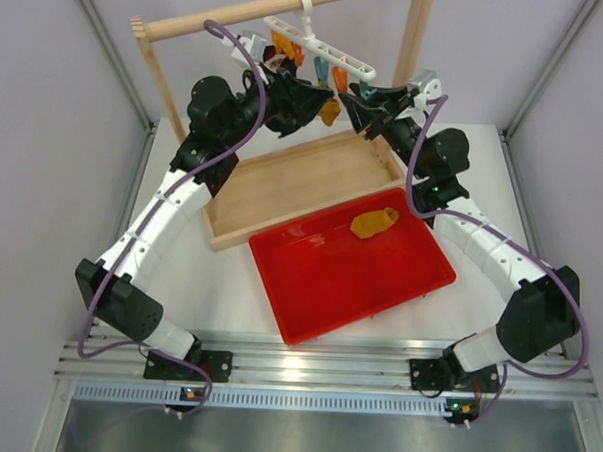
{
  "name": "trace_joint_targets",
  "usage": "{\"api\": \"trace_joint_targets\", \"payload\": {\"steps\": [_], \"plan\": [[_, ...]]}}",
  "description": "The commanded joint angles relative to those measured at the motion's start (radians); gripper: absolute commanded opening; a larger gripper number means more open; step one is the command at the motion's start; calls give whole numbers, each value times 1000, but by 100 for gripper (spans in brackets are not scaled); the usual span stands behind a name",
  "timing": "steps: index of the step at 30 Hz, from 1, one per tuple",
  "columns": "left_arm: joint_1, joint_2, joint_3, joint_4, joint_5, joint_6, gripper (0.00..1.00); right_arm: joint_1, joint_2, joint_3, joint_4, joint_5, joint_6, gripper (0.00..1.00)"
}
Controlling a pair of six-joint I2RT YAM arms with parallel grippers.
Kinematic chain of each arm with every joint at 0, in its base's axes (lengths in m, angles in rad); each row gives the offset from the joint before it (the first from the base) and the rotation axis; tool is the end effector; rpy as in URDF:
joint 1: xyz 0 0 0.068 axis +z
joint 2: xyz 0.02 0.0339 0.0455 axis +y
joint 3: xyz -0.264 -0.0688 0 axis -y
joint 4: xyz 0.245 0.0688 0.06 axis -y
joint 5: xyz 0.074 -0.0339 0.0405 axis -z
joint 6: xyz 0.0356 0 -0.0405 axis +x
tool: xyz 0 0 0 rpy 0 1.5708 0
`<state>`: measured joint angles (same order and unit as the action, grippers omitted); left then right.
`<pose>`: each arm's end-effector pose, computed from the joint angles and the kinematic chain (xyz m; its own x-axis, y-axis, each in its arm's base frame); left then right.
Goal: Clip the socks to the hanger
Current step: Open the clamp at the hanger.
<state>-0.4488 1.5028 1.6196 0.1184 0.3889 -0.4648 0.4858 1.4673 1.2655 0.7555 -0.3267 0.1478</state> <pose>0.3026 -0.1607 0.4900 -0.1412 -0.3924 -0.9089 0.7500 0.5569 -0.3569 0.2921 0.1672 0.4424 0.3593 0.3474 -0.8662 -0.7446 0.6662 -0.0417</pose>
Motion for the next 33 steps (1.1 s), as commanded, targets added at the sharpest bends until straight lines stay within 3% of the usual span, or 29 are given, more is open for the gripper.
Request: {"api": "trace_joint_targets", "payload": {"steps": [1,11,33], "plan": [[-1,40,74,72,27,-66,76,-7,1,32,51,-15,-14,33],[-2,132,206,35,13,-107,77,-7,11,43,53,-26,-17,33],[-7,128,192,75,44,-153,68,-6,14,48,51,-18,-17,33]]}}
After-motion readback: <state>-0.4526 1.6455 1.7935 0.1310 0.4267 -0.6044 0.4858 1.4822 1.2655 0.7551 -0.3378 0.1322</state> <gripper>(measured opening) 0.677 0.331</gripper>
